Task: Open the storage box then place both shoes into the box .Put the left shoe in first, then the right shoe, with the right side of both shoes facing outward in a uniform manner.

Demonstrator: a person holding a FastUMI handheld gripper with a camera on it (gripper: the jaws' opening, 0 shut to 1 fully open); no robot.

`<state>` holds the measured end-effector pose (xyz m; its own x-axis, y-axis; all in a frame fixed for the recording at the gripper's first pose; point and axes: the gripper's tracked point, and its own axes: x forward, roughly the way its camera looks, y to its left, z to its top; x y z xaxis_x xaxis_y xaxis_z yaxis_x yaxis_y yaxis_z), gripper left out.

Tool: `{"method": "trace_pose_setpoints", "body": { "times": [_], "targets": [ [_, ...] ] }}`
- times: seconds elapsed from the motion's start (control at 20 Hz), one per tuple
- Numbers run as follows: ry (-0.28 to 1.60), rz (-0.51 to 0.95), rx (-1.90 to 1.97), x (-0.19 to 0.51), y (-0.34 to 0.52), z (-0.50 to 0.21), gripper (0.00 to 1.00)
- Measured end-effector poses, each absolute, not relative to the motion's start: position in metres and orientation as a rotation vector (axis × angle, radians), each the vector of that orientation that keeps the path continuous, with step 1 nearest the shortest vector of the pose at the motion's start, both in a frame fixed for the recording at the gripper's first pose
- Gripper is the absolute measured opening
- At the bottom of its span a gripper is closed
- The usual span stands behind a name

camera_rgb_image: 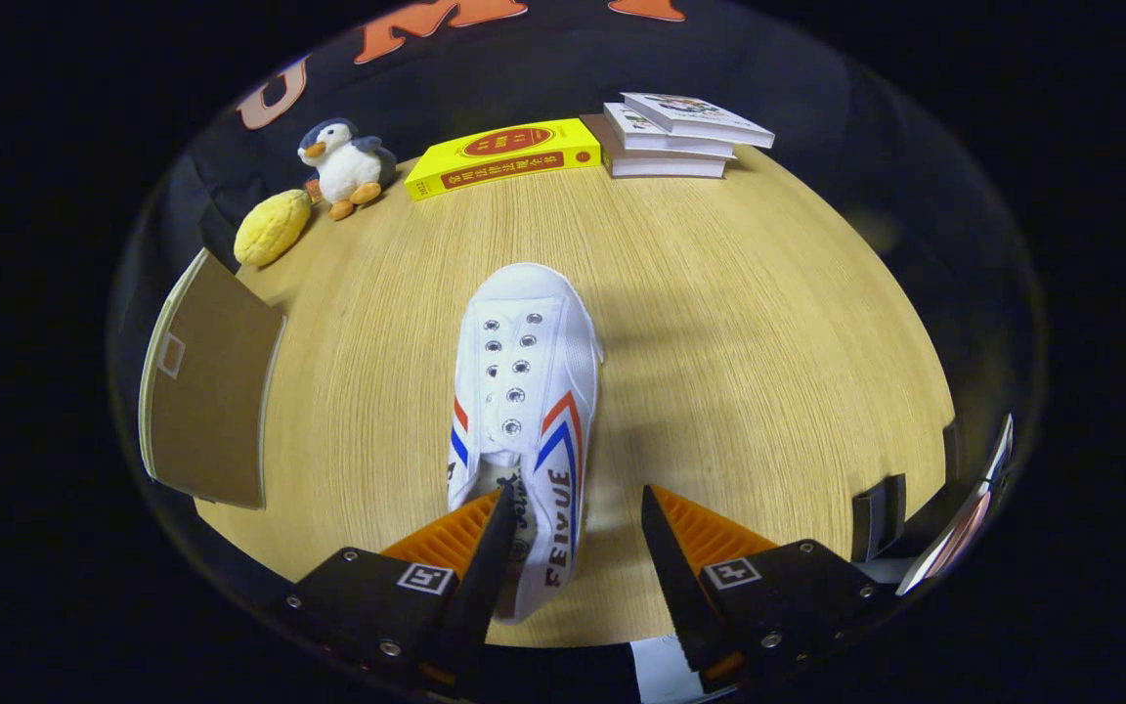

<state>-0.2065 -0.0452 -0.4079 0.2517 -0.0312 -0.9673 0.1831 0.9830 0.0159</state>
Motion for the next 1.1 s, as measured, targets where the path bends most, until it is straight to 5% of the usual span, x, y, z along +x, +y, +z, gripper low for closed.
{"method": "trace_pose_setpoints", "body": {
  "times": [0.6, 1.1],
  "targets": [
    [1.213, -0.041, 0.160, -0.182, -0.036, -0.425, 0.54],
    [1.239, -0.139, 0.324, -0.182, -0.034, -0.422, 0.07]
  ]
}}
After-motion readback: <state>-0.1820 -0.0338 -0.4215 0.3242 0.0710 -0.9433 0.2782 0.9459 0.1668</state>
